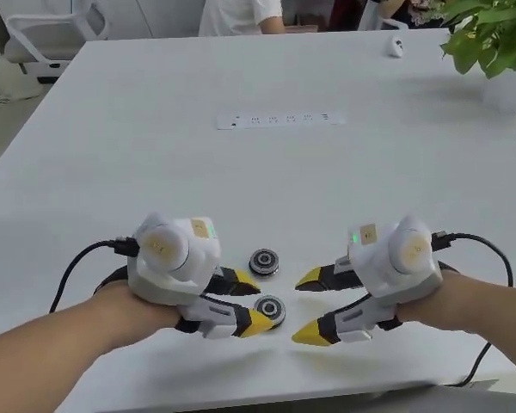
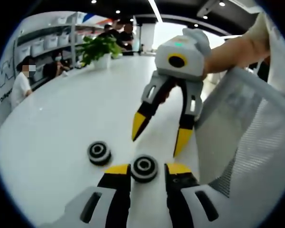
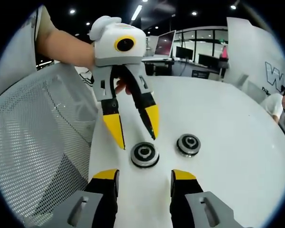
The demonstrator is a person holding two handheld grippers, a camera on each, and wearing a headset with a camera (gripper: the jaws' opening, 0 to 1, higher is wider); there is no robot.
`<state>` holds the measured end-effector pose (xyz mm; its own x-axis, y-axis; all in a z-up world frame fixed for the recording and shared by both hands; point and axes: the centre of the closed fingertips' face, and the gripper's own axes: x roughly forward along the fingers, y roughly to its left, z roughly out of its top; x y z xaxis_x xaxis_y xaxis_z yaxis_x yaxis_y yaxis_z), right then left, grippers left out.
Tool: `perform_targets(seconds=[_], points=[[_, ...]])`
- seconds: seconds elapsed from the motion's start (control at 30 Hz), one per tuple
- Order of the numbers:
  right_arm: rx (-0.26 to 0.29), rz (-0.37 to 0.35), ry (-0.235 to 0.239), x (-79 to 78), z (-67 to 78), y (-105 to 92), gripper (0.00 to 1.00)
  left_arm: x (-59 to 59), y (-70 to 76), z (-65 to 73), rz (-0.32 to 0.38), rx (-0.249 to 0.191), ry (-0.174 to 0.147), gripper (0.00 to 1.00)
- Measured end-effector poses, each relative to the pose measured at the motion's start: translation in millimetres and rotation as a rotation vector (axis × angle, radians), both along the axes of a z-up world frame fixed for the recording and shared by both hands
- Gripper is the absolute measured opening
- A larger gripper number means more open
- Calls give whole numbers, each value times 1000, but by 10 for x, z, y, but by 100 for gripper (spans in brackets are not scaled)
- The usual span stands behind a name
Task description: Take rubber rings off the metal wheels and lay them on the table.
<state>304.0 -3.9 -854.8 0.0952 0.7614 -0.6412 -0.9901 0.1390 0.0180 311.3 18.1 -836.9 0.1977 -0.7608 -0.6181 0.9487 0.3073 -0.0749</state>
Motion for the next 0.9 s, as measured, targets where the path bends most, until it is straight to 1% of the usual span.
perform_targets(seconds=[0.07,0.27,0.47,0.53,0.6,0.7,0.77,0.9], points=[[1,-1,0,3,-2,-2,41,1,-19,-6,-2,2,-1,27],[1,-3,6,-1,-5,-5,41,11,-73,-68,-7,31,-12,22],[2,-8,9,8,-10,-22,42,28,-47,-123,-7,62,-18,19],[2,-9,10,11,-15,-26,41,71,-41,-115,14,61,-34,16],[3,-10,10,13,-15,-25,41,69,-45,-117,11,64,-39,16],[3,-8,8,23,-15,-17,41,57,-52,-128,-14,84,-77,16],[3,-6,7,27,-13,-11,41,56,-56,-128,-18,91,-89,15],[9,-2,9,37,-9,6,40,60,-52,-136,-16,97,-95,14]])
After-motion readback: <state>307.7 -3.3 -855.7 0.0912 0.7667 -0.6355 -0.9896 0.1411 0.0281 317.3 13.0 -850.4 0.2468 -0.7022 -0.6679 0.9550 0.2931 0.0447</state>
